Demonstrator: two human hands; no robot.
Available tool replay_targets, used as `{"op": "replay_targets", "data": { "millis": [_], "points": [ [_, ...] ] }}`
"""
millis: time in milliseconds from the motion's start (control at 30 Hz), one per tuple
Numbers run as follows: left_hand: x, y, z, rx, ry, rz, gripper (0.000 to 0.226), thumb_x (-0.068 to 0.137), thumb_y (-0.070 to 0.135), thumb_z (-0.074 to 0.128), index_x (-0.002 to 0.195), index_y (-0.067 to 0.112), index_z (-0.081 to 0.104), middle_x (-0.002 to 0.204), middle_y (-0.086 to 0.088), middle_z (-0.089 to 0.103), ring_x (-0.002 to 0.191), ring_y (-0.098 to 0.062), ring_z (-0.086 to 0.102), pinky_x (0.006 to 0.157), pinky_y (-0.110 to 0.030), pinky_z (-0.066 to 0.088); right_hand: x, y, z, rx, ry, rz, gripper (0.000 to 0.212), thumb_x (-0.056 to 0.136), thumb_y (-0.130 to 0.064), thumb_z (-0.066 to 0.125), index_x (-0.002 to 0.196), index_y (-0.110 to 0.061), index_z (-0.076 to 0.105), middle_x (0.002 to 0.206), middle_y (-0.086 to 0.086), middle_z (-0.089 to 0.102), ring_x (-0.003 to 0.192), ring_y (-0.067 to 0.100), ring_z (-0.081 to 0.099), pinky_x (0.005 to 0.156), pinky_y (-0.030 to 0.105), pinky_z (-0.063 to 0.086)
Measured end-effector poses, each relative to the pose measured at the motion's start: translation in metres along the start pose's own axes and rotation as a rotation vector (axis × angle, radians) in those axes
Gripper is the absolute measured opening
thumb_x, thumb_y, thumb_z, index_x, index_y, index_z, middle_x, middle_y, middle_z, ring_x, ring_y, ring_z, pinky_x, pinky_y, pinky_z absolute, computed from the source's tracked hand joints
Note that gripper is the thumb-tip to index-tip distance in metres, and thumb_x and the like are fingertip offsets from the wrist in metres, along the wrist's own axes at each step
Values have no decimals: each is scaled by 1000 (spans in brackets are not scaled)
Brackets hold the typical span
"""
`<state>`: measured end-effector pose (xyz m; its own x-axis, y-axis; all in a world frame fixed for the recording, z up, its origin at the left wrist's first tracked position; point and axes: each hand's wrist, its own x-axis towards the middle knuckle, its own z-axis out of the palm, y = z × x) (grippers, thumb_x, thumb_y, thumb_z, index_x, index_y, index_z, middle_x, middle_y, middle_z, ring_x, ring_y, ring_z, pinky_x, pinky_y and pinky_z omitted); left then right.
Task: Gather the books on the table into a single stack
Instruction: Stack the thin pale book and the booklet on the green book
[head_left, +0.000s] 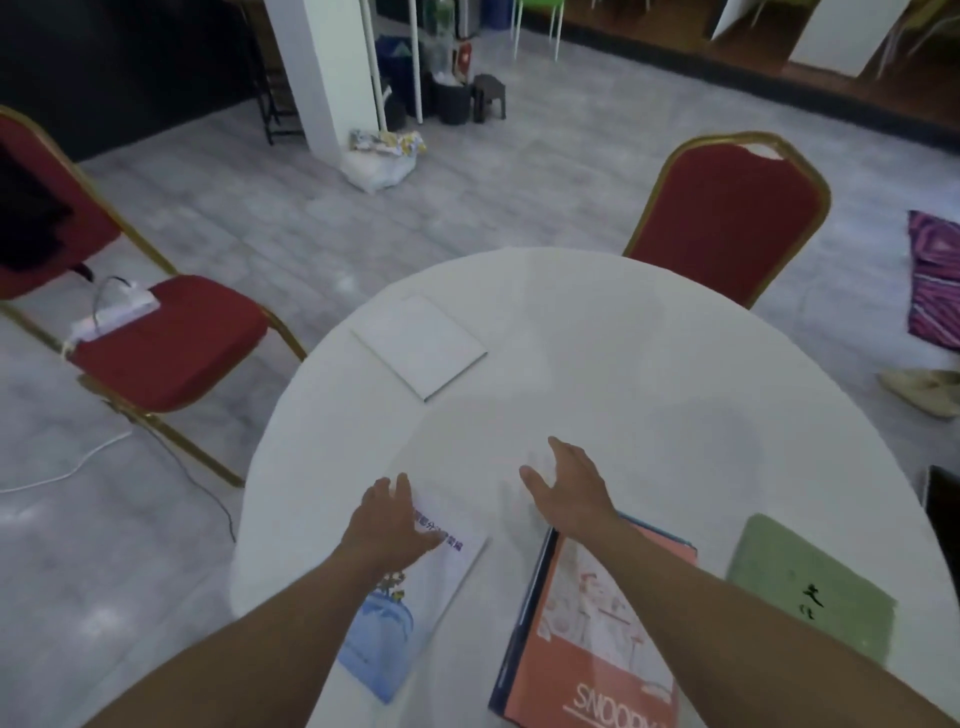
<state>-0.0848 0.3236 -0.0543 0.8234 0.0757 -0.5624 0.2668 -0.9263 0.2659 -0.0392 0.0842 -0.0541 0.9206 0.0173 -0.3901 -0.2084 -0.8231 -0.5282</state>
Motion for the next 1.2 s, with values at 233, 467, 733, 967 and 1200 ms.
{"op": "replay_targets", "data": {
  "millis": [233, 467, 733, 967, 1200],
  "points": [
    [27, -26, 5, 113, -22, 53, 115, 76, 59, 70, 153, 2, 6, 150, -16, 19, 137, -34, 25, 111, -42, 31, 52, -46, 28, -43, -13, -62, 72, 98, -48, 52, 156, -11, 28, 160, 8, 33, 149, 23, 28, 121, 37, 23],
    [72, -44, -23, -16, 100, 28, 106, 74, 54, 74, 150, 7, 16, 142, -14, 27, 130, -33, 31, 105, -40, 34, 95, -80, 47, -71, -25, -105, 74, 96, -46, 57, 156, -12, 28, 161, 8, 30, 150, 24, 24, 121, 38, 21],
    [110, -67, -52, -96, 135, -10, 104, 69, 51, 79, 147, 12, 21, 141, -12, 27, 128, -33, 31, 103, -39, 34, 142, -126, 64, -170, -17, -227, 85, 93, -46, 63, 157, -9, 22, 168, 6, 8, 155, 20, 6, 124, 37, 15],
    [120, -73, -57, -170, 134, -35, 109, 64, 50, 83, 148, 14, 22, 139, -12, 29, 127, -33, 33, 103, -39, 34, 163, -144, 91, -386, -25, -250, 79, 94, -50, 56, 155, -11, 24, 163, 17, 17, 152, 32, 13, 120, 41, 20],
    [119, -74, -59, -320, 139, -141, 107, 57, 44, 90, 140, 12, 32, 136, -13, 38, 128, -31, 36, 104, -38, 35, 161, -149, 89, -903, 86, -450, 51, 85, 8, 16, 115, 0, 56, 106, 13, 55, 98, 33, 55, 82, 38, 47]
  ]
}}
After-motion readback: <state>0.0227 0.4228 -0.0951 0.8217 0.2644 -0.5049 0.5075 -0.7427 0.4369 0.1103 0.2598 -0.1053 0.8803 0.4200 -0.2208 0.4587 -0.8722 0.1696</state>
